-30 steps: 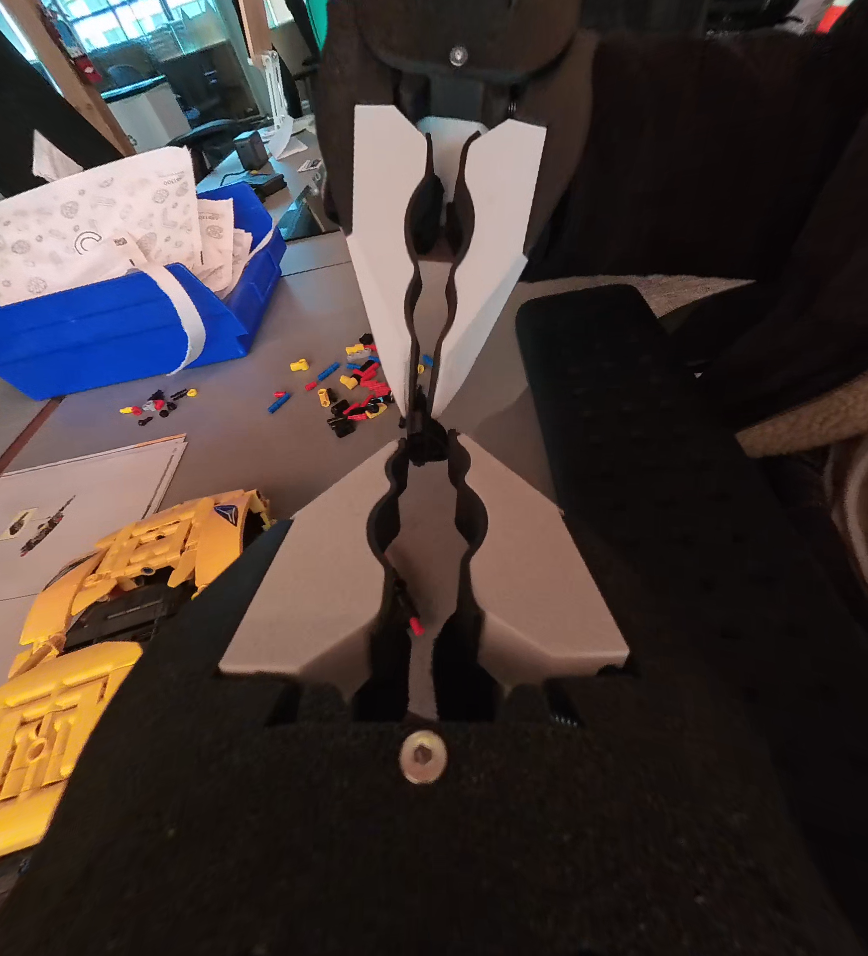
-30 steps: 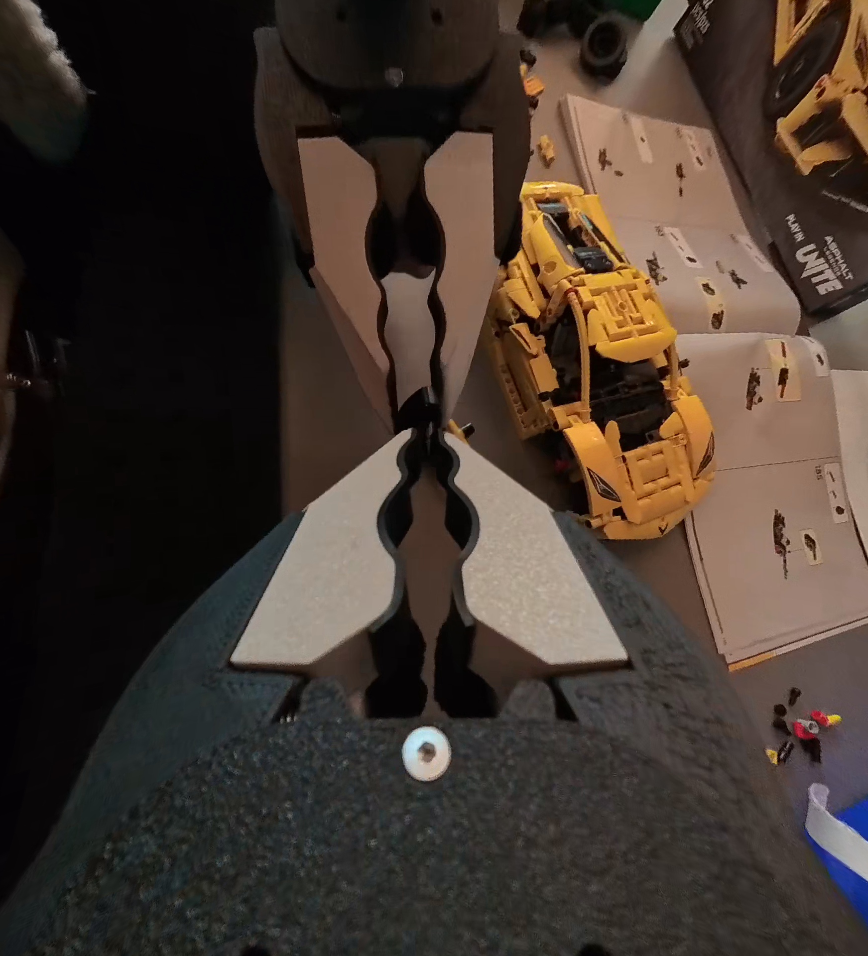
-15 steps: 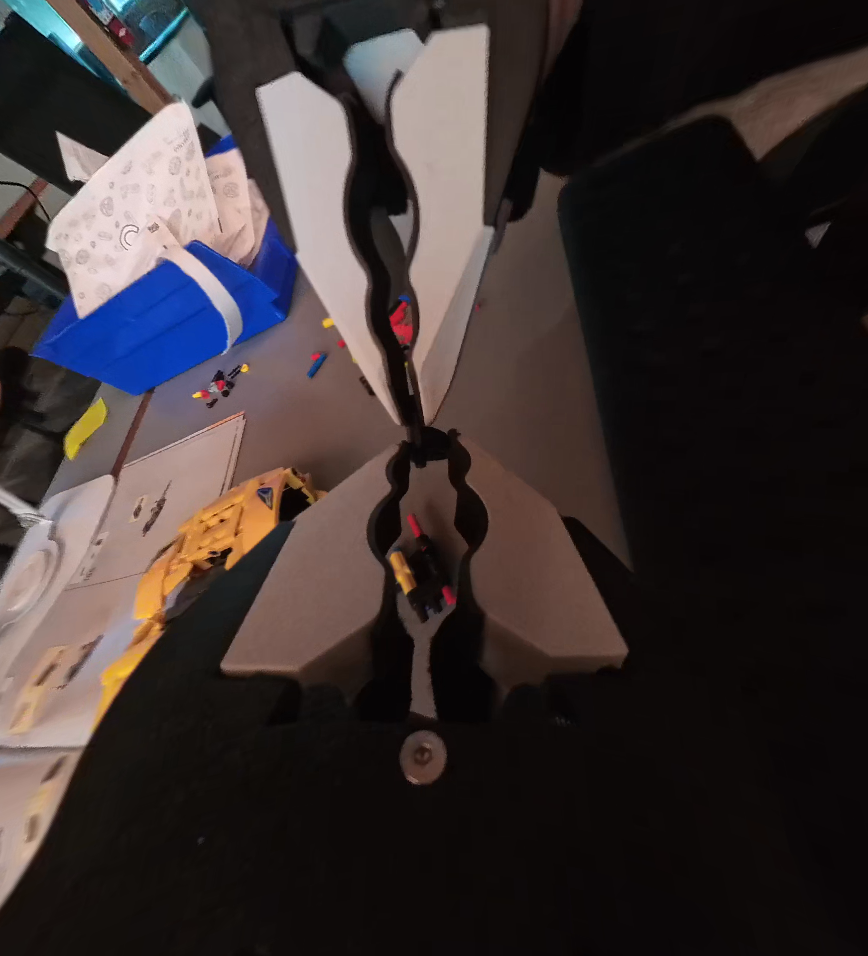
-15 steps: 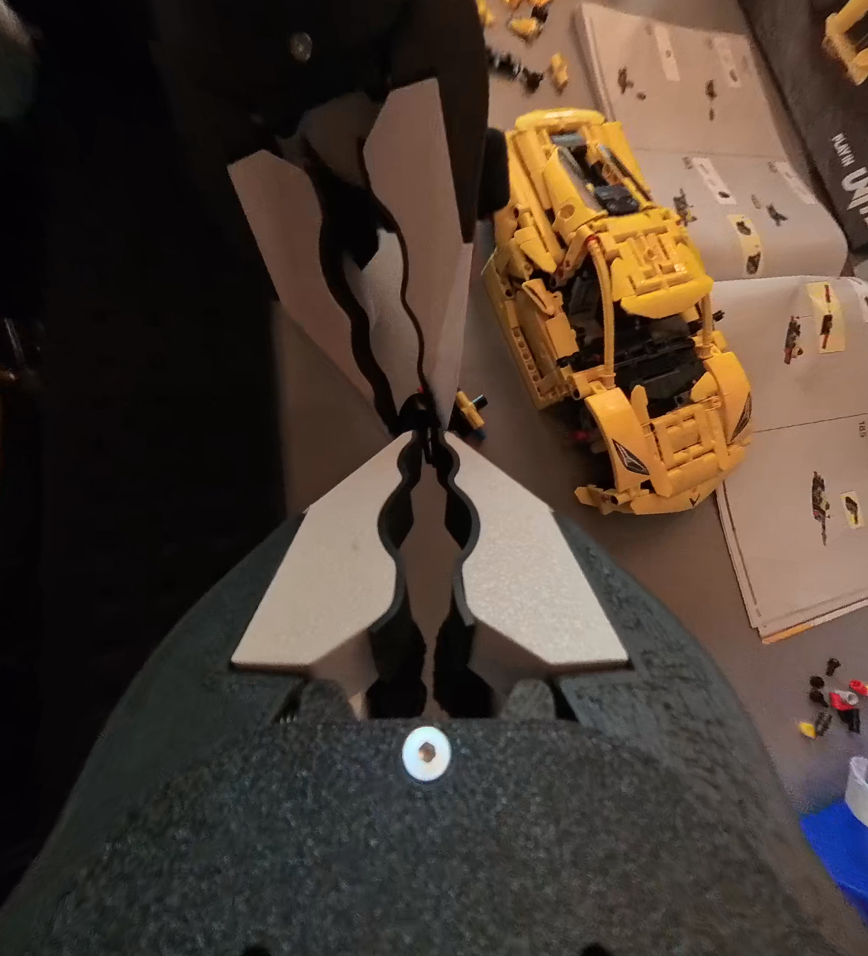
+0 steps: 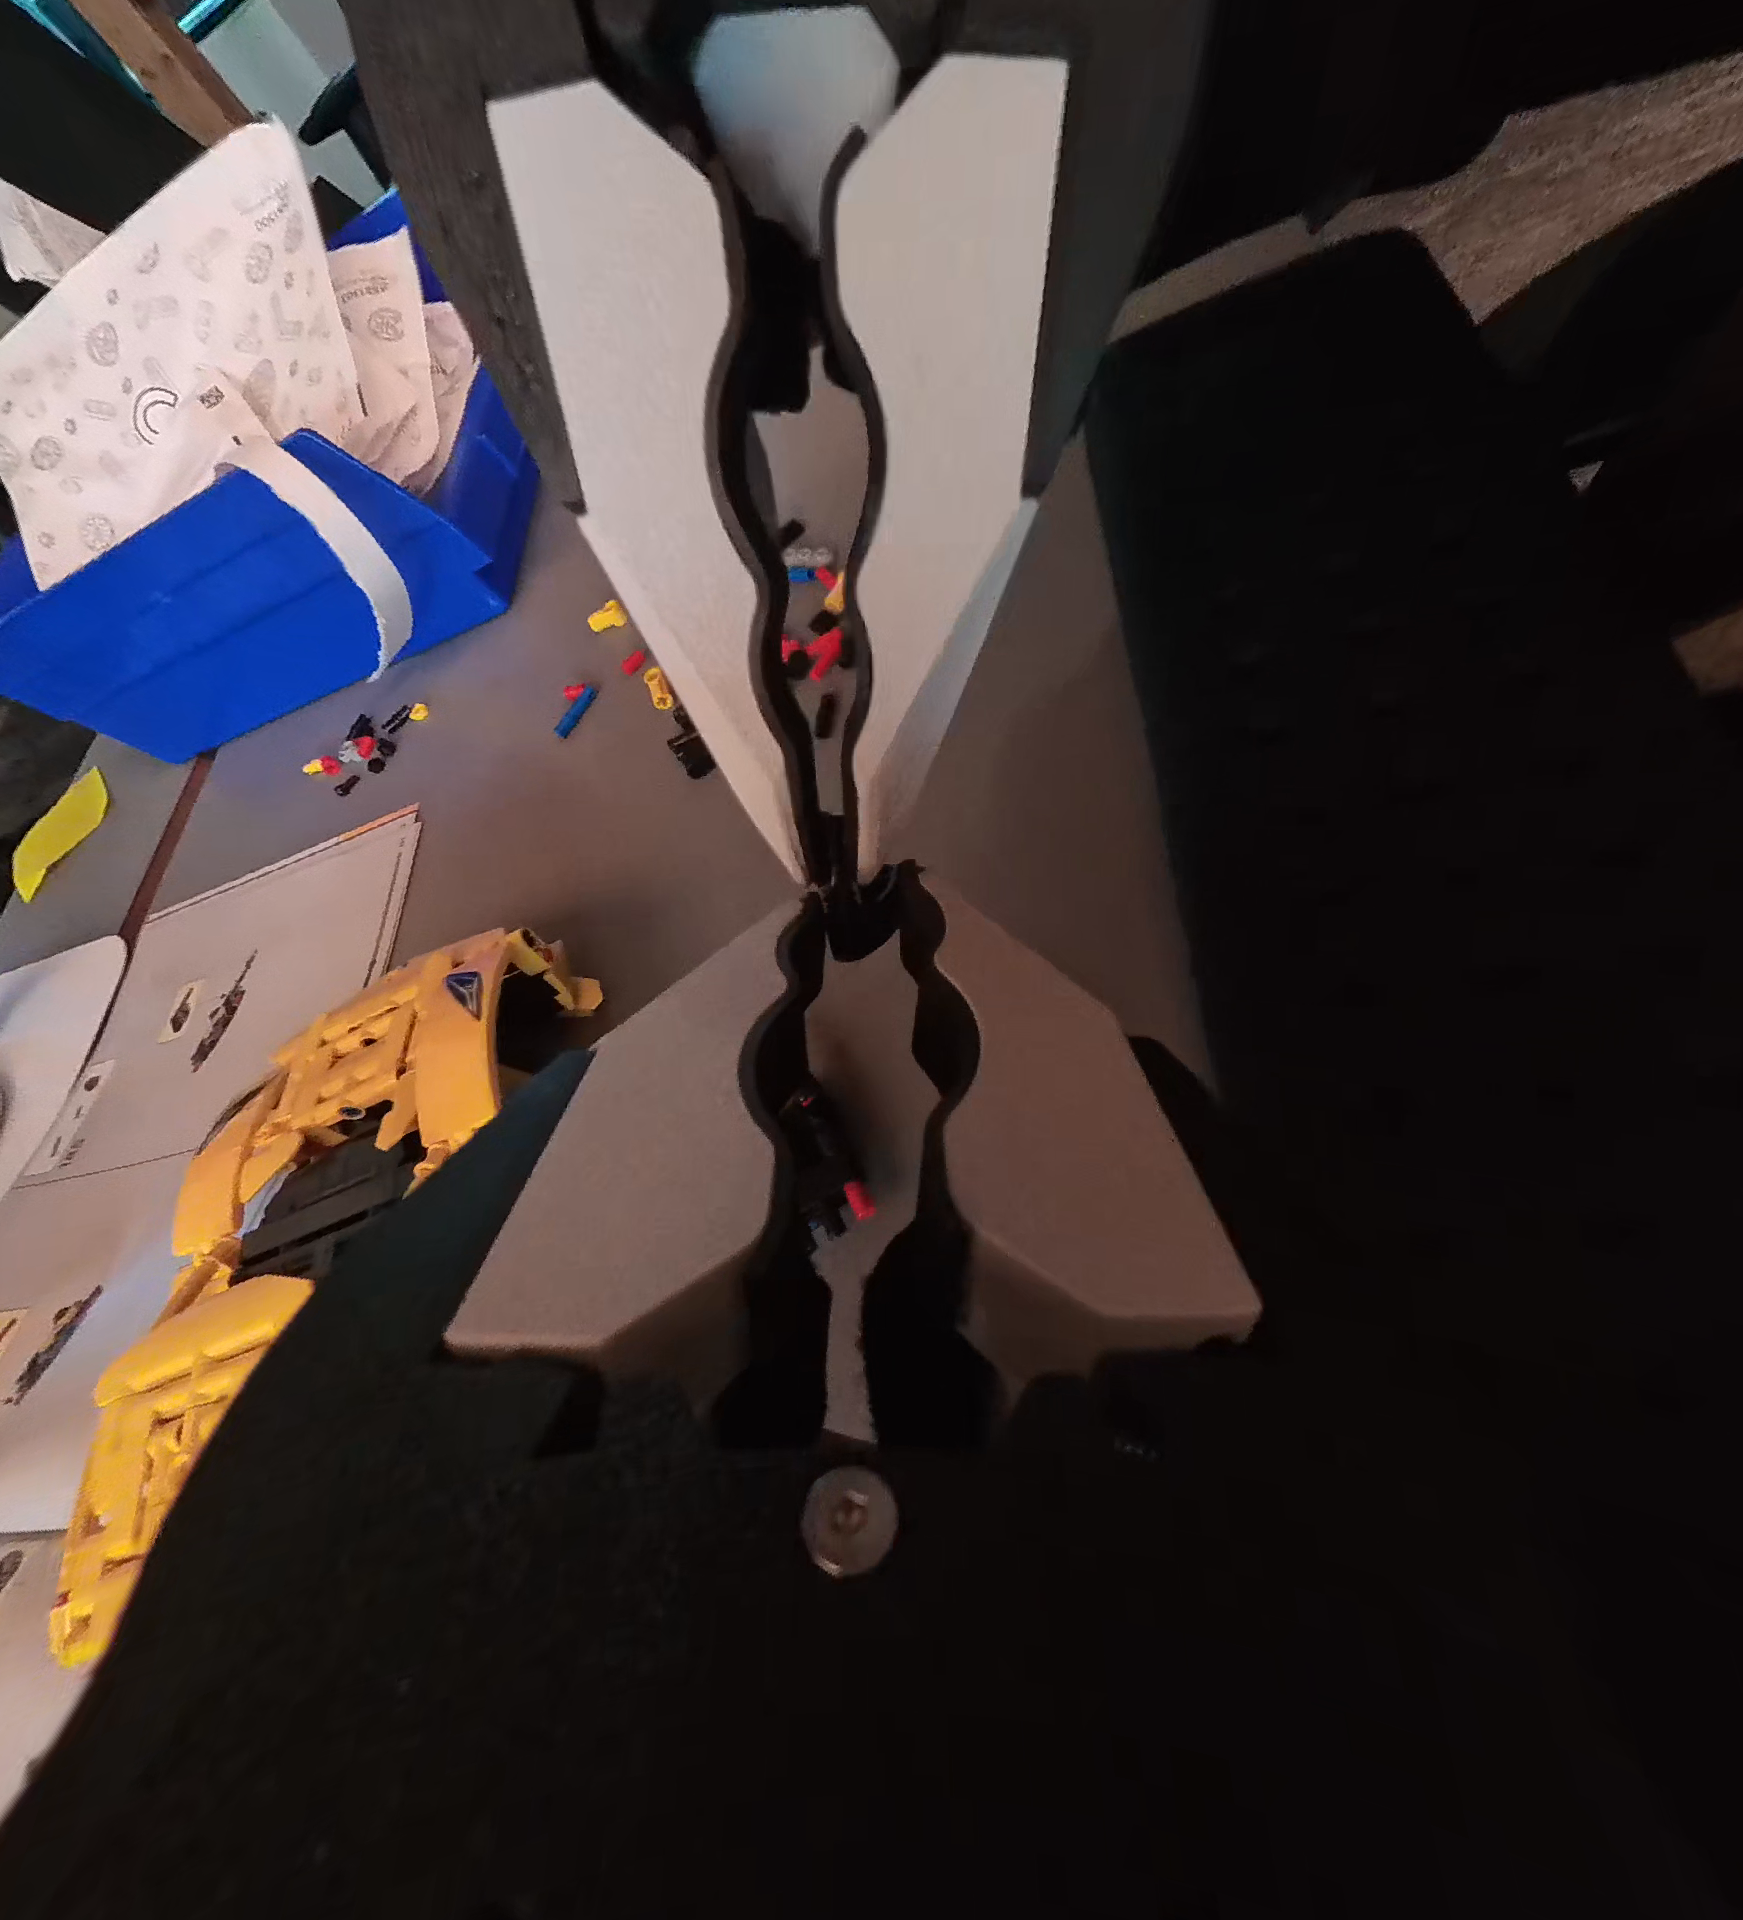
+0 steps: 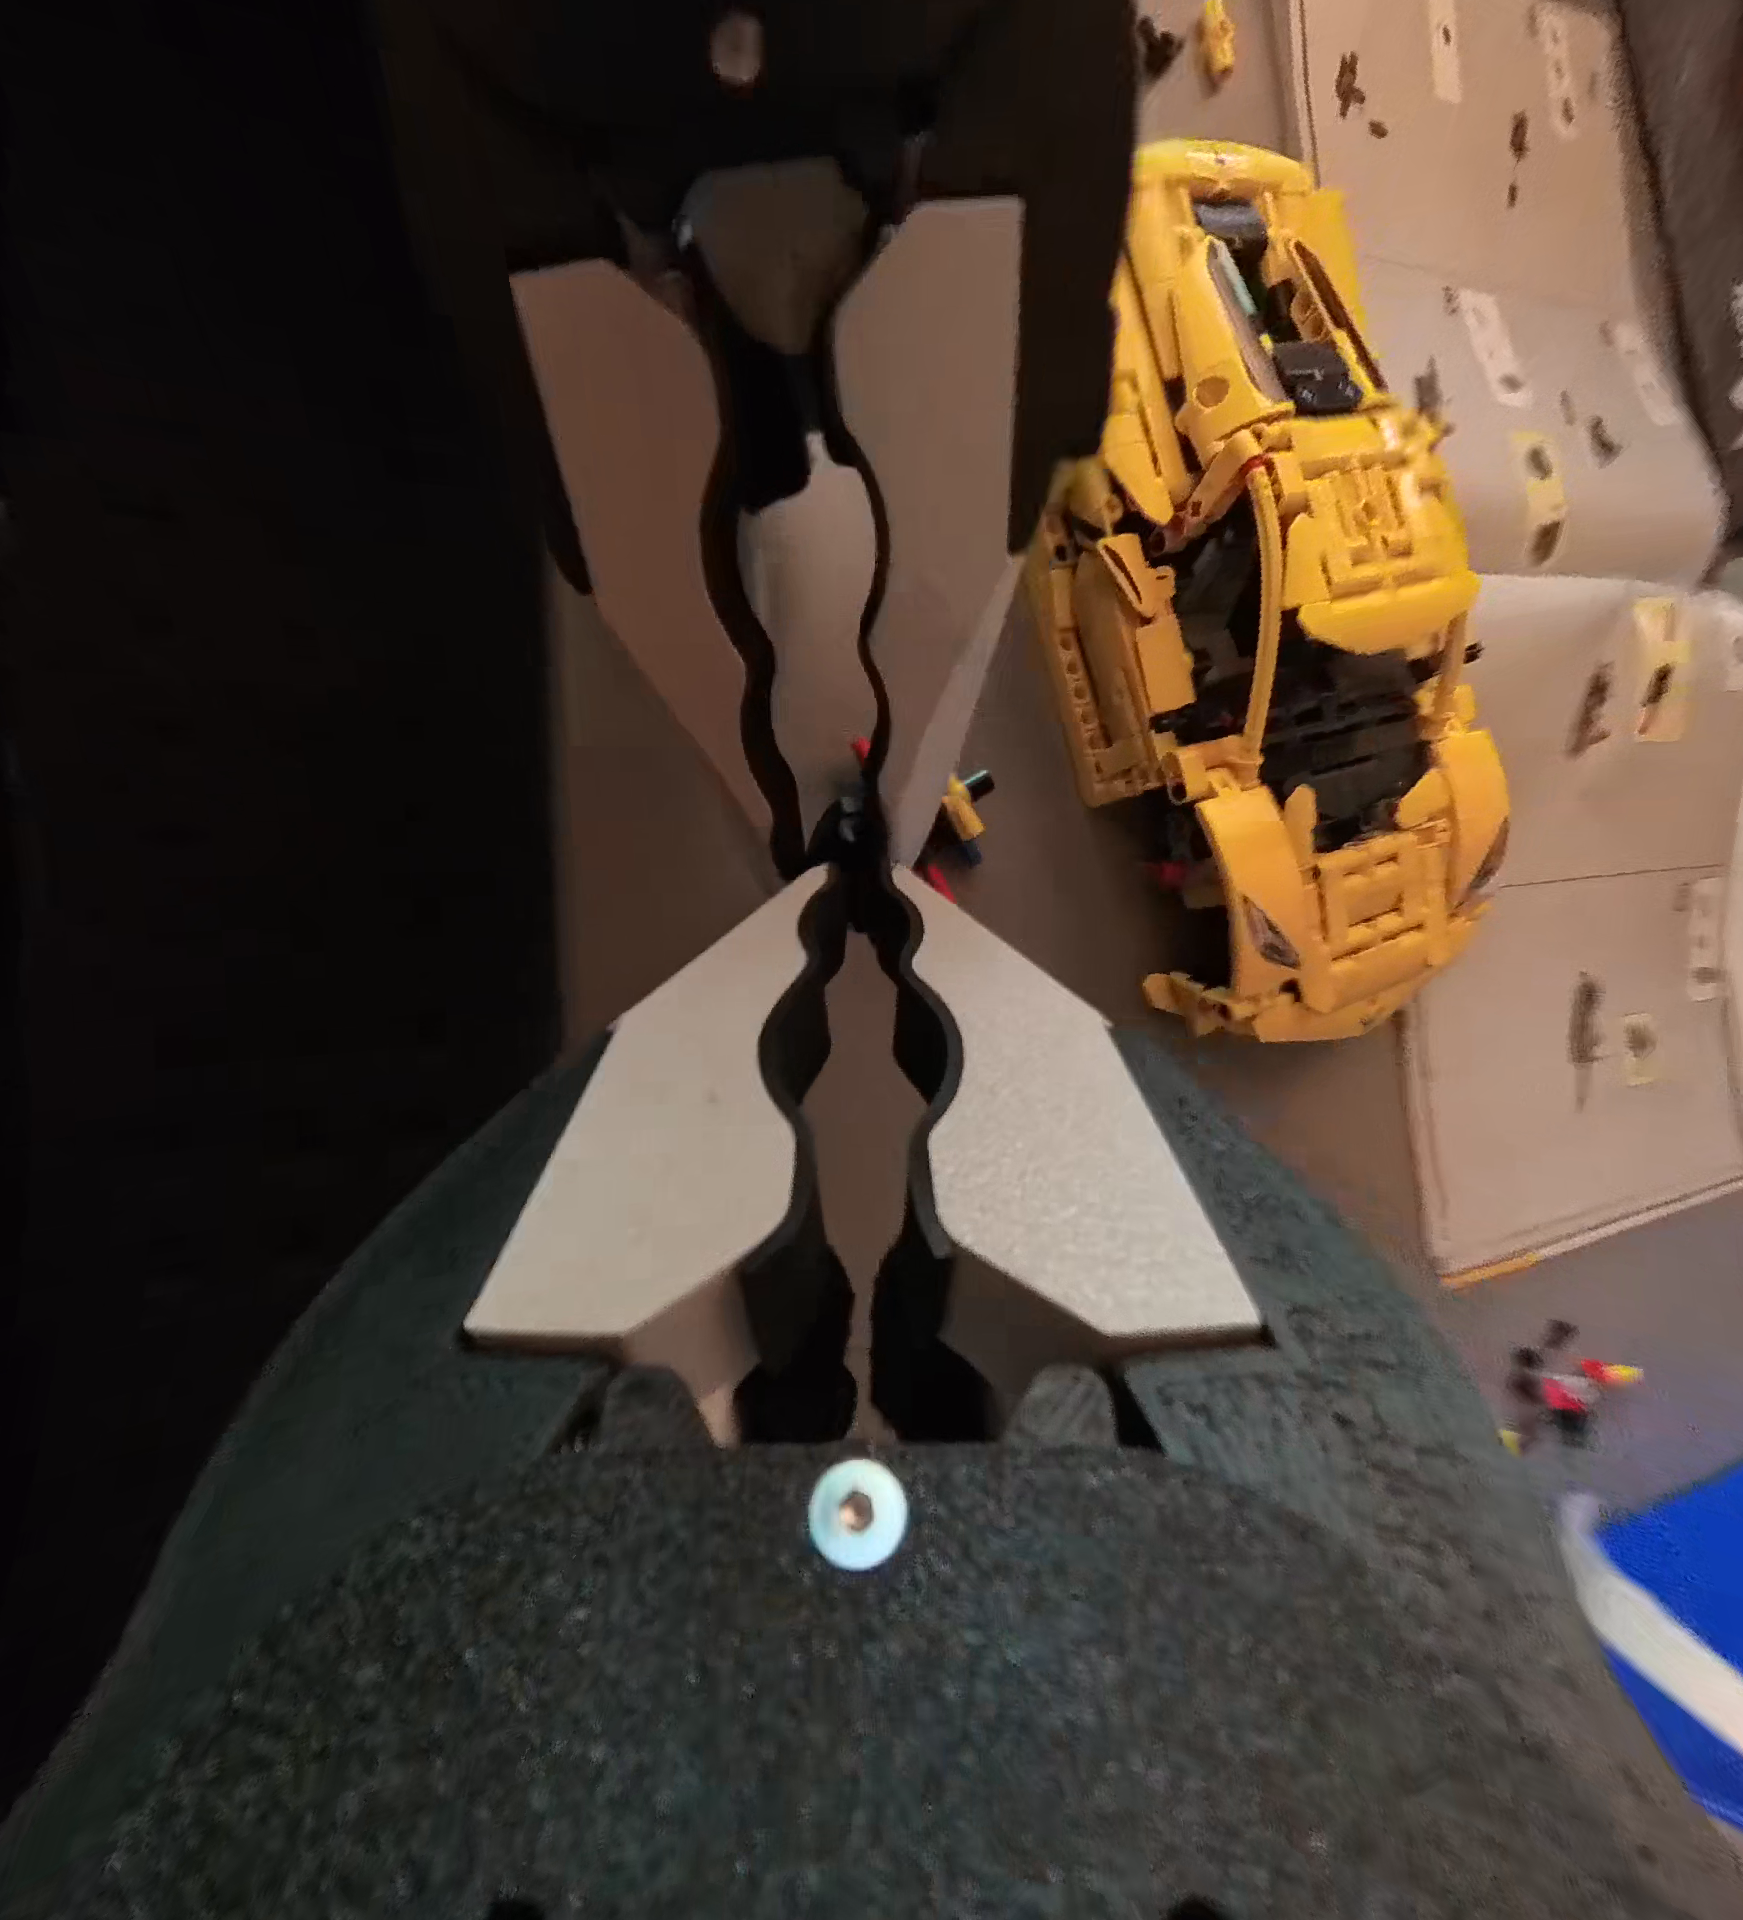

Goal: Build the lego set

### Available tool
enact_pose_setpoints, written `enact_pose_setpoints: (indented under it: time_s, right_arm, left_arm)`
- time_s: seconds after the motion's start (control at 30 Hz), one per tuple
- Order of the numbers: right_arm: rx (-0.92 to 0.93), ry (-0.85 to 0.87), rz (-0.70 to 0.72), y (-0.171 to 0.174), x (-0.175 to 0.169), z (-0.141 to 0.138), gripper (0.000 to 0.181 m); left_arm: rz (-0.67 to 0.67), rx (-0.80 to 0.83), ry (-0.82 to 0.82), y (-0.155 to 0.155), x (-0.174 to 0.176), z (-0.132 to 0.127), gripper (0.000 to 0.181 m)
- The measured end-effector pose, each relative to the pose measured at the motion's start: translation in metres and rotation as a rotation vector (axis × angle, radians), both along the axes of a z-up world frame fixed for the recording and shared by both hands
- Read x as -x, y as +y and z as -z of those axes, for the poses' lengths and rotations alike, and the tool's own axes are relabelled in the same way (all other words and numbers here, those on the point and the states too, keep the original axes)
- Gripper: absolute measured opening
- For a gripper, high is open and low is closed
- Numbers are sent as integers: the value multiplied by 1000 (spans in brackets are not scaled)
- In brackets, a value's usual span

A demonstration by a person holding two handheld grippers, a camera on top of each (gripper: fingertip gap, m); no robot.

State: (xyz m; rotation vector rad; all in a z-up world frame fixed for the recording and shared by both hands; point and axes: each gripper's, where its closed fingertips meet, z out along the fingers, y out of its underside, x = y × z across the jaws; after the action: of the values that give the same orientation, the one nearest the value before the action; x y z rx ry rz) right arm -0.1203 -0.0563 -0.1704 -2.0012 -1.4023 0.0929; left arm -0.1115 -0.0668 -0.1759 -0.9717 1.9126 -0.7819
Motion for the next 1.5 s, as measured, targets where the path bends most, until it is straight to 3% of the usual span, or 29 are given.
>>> enact_pose_setpoints:
  time_s: [0.1, 0.33, 0.57, 0.7, 1.0, 1.3, 1.5]
  right_arm:
    - [104, 143, 63, -1, -1, -6, 5]
    - [88, 94, 80, 2, -5, -8, 5]
    - [60, 183, 89, 4, -6, -18, 5]
    - [-25, 369, 134, 10, -8, -40, 4]
    - [-47, 704, 243, 12, -8, -39, 4]
    - [14, 872, 274, 19, 5, -28, 4]
    - [-6, 954, 271, 20, 3, -37, 4]
  left_arm:
    - [-4, 28, -32, 0, -1, -7, 14]
    - [-10, 87, -22, 2, -2, -6, 14]
    - [-17, 165, -37, 5, -1, -13, 15]
    - [-34, 187, -56, 10, -2, -17, 14]
    - [-81, 268, -143, 24, -1, -37, 14]
    - [-105, 298, -189, 30, -1, -46, 14]
    - [-124, 311, -201, 37, 1, -49, 15]
